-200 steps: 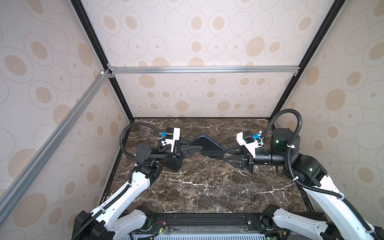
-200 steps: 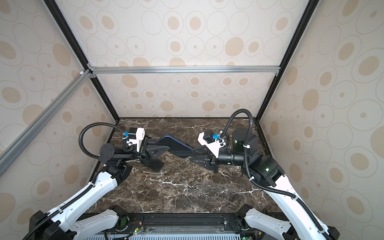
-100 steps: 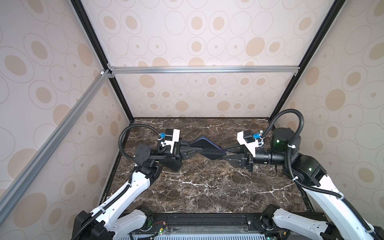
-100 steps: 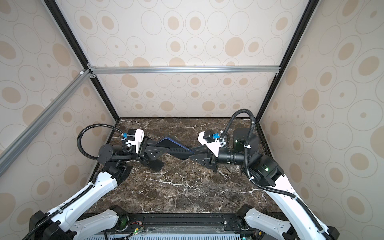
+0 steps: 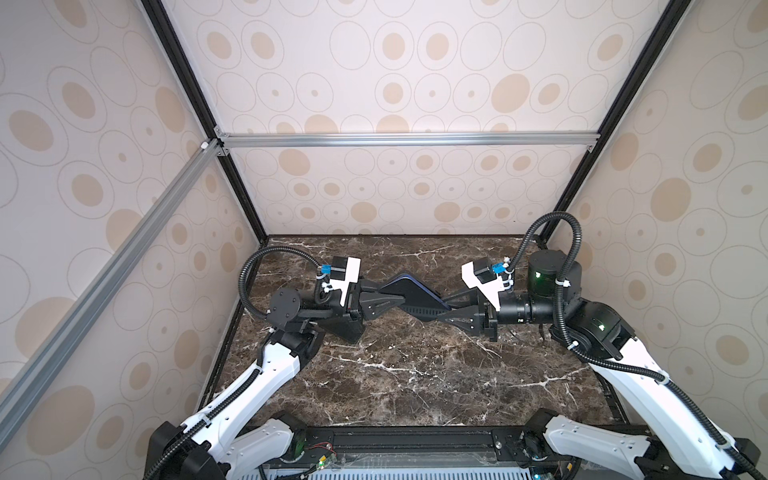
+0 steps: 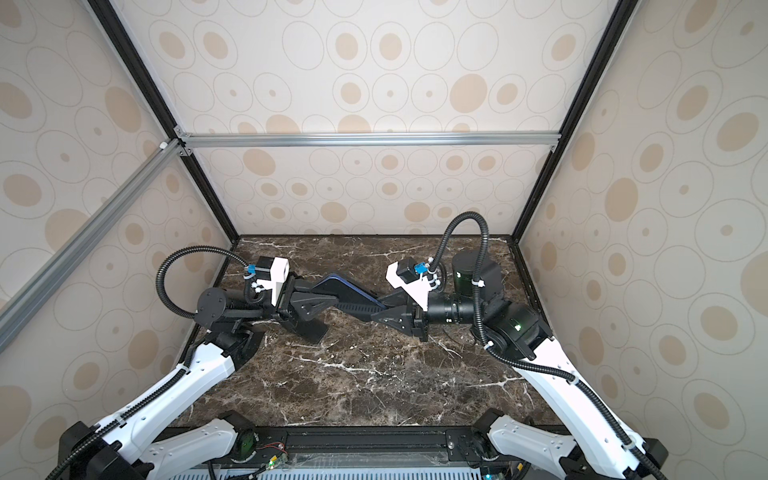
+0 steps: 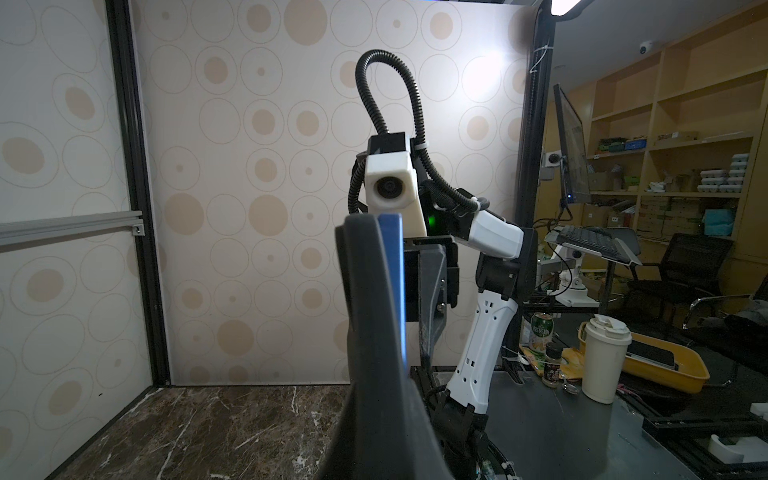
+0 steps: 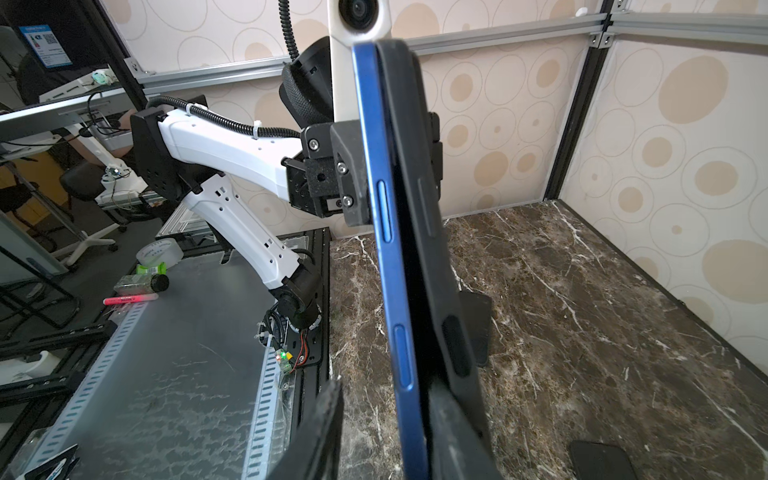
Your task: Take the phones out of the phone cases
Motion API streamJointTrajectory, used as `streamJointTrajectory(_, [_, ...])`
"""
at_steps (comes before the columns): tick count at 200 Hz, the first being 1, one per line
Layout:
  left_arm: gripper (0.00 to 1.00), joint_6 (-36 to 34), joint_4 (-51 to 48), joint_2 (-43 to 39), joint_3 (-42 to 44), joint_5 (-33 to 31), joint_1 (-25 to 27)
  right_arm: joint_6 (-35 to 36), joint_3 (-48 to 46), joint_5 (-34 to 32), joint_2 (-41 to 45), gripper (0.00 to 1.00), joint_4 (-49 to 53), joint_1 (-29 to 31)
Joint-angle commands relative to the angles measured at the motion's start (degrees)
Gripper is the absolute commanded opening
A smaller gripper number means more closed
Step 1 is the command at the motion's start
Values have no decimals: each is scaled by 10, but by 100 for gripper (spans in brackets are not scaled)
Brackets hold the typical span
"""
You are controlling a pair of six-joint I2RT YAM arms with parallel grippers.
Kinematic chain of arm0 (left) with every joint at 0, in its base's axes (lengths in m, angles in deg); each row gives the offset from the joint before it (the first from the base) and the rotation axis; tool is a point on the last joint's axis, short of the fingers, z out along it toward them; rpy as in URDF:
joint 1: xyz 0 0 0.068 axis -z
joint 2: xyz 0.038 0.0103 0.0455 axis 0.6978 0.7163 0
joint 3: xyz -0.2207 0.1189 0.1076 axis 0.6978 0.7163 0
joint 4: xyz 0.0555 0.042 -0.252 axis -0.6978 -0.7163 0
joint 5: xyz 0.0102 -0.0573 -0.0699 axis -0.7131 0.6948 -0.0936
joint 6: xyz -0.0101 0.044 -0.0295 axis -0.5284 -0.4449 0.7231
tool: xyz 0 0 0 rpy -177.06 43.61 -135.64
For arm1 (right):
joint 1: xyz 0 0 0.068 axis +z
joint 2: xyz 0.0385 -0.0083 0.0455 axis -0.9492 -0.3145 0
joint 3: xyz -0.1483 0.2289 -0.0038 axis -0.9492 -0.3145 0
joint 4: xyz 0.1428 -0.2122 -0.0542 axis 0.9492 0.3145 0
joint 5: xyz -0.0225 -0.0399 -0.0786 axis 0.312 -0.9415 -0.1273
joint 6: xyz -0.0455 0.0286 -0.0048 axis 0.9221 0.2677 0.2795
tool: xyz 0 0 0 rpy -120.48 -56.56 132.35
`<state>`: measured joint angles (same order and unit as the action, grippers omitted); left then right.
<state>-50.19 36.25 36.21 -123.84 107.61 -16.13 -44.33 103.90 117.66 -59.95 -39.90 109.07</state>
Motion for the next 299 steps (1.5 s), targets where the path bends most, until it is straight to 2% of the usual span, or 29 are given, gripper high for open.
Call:
streamJointTrajectory(1, [0, -16, 5, -1, -32, -18, 2, -3, 4, 34, -6, 34, 1, 1])
streamJointTrajectory(43, [0, -124, -197, 5, -80, -17, 1, 6, 26, 39, -21, 32, 28, 2])
streamJointTrajectory(64, [0, -156, -259, 5, -95, -19, 2, 12, 33, 35, -28, 32, 43, 2])
streamJointTrajectory(206, [0, -151, -299, 39, -92, 20, 3, -28, 25, 44, -59, 32, -13, 1])
streamJointTrajectory(299, [0, -174, -340, 47, -96, 19, 3, -41, 2, 29, -62, 21, -14, 2])
